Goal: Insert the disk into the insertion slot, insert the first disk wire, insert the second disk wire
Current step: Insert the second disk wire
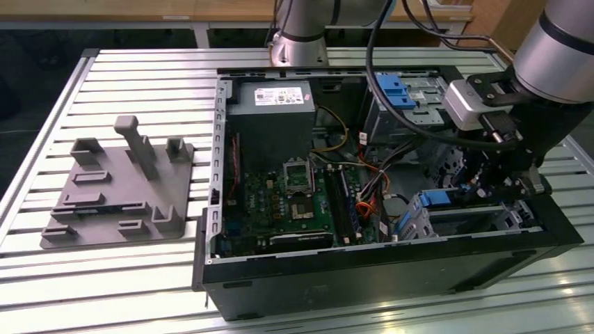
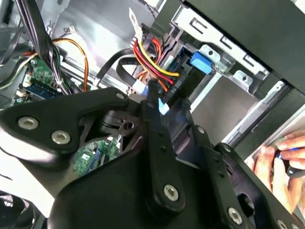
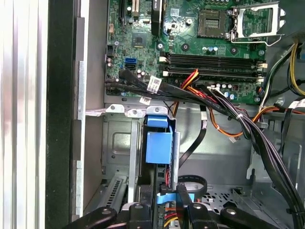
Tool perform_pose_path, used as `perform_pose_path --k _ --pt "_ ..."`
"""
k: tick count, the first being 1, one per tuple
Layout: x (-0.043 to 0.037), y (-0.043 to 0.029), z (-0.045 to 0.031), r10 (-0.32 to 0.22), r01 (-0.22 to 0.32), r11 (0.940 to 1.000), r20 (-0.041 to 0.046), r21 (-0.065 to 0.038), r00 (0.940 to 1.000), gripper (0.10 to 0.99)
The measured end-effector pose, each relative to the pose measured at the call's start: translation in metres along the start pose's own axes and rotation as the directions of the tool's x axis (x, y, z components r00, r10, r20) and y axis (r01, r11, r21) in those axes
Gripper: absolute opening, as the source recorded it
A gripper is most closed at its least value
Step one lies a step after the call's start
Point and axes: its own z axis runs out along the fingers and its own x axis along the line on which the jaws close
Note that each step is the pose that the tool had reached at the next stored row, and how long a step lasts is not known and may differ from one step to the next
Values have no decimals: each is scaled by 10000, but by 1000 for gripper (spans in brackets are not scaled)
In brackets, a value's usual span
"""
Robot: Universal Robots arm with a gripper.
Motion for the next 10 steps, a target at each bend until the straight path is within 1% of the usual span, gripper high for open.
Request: perform_pose_path --k 3,8,9,10 --pt "-1 -7 -95 1 -1 10000 2 0 10000 345" --pt "-4 -22 -315 1 -1 10000 1 0 10000 345" --pt "-4 -24 -358 1 -1 10000 0 0 10000 333" --pt "-5 -28 -404 1 -1 10000 3 0 10000 263"
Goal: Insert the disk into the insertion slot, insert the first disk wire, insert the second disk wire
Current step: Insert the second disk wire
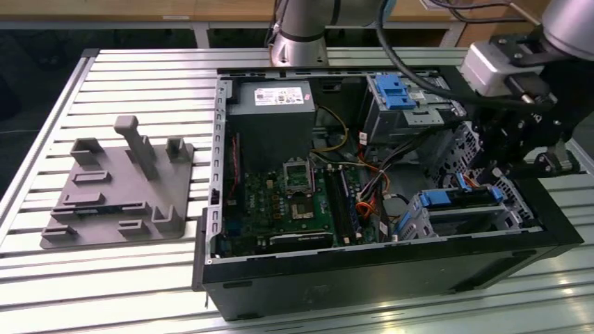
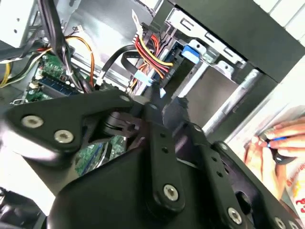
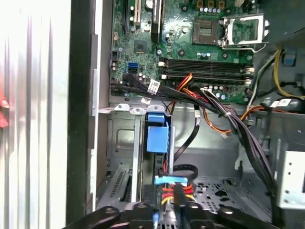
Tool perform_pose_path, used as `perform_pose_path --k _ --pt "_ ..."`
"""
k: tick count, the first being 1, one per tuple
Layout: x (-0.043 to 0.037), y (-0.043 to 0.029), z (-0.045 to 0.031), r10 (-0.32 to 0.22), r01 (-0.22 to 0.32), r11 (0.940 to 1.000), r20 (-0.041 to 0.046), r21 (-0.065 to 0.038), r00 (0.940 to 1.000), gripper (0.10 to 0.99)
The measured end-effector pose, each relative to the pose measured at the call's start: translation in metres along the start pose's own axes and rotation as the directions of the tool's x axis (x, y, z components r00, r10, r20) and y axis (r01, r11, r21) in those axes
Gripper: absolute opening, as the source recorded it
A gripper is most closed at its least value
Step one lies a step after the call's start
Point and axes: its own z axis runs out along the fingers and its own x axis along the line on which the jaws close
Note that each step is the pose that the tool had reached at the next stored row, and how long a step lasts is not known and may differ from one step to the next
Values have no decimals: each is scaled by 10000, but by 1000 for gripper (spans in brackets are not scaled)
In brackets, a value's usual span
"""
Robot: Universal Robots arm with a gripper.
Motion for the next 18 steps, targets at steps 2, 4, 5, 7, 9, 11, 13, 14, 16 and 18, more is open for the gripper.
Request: perform_pose_path --k 2,4,5,7,9,11,13,14,16,18 --pt "-1 -7 -93 0 0 10000 -2 0 10000 200" --pt "-2 -13 -181 -1 1 10000 -2 0 10000 145" --pt "-3 -14 -207 -1 1 10000 -3 0 10000 106" --pt "-2 -15 -211 -1 1 10000 0 0 10000 106" --pt "-2 -15 -213 -1 1 10000 -2 -1 10000 106" --pt "-2 -15 -214 -1 1 10000 -1 0 10000 106" --pt "-2 -15 -215 0 0 10000 -1 0 10000 106" --pt "-2 -15 -215 -1 1 10000 -1 0 10000 106" --pt "-3 -15 -217 -1 1 10000 -1 0 10000 106" --pt "-2 -15 -218 -1 1 10000 -1 0 10000 106"
